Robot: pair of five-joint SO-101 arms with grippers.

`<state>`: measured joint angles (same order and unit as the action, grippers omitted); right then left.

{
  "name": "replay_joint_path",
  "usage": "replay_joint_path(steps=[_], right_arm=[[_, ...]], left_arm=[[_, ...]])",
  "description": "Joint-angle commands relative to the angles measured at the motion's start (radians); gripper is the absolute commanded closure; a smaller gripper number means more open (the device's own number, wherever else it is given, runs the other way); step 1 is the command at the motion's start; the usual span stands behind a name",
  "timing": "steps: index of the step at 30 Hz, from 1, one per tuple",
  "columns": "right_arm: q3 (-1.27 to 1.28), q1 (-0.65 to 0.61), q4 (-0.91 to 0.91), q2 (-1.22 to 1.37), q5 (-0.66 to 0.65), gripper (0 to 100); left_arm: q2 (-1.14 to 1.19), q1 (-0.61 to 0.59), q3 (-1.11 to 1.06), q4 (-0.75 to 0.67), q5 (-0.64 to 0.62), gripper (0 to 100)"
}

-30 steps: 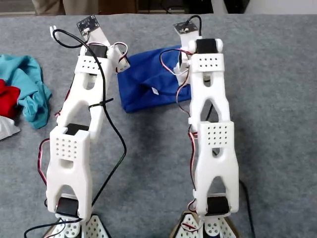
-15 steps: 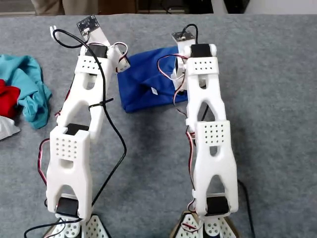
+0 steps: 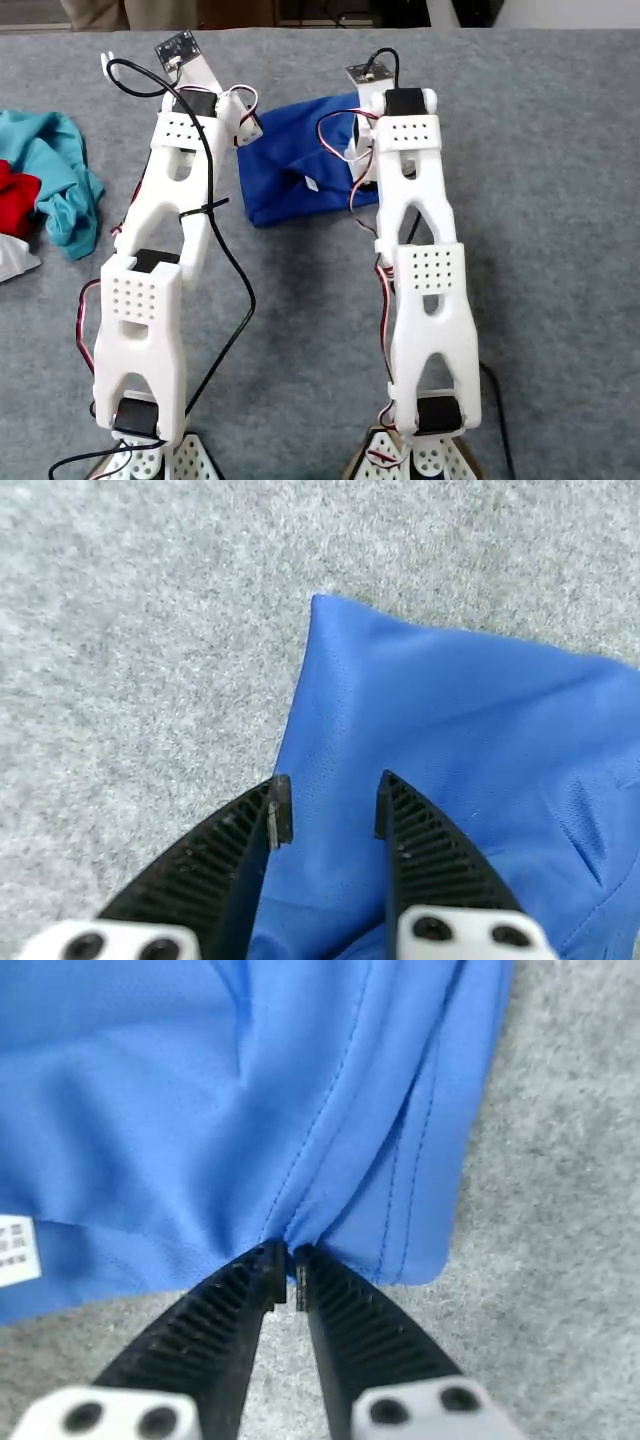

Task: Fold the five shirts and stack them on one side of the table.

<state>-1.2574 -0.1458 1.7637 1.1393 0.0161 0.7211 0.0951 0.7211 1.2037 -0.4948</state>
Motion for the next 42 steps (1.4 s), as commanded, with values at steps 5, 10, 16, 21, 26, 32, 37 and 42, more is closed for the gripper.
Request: replay_joint_path(steps=[5,10,16,21,26,32,37,42], right_arm=[[-0.154,0.041,0.017,-0.013,0.009,99.2],[-0.216,0.099,0.018,-0.015,0.006,99.2],[-0.234,0.117,0.018,-0.015,-0.006,99.2],[-0.260,0.139,0.020,-0.015,-0.012,99.2],[-0.265,0.145,0.020,-0.015,-0.012,99.2],[-0.262,0.145,0.023,-0.015,-0.006,95.9],[-0.251,0.147,0.025,-0.048,-0.006,88.5],[-0.114,0.151,0.025,-0.203,-0.006,88.5]], left_arm=[[-0.008,-0.011,0.055,0.006,0.011,84],[-0.008,-0.011,0.055,0.006,0.011,84],[-0.008,-0.011,0.055,0.005,0.011,84],[-0.008,-0.011,0.055,0.005,0.011,84],[-0.008,-0.011,0.055,0.002,0.011,84],[-0.008,-0.011,0.055,0.000,0.011,84],[-0.007,-0.012,0.055,-0.002,0.021,84],[-0.007,-0.006,0.074,-0.051,0.081,84]])
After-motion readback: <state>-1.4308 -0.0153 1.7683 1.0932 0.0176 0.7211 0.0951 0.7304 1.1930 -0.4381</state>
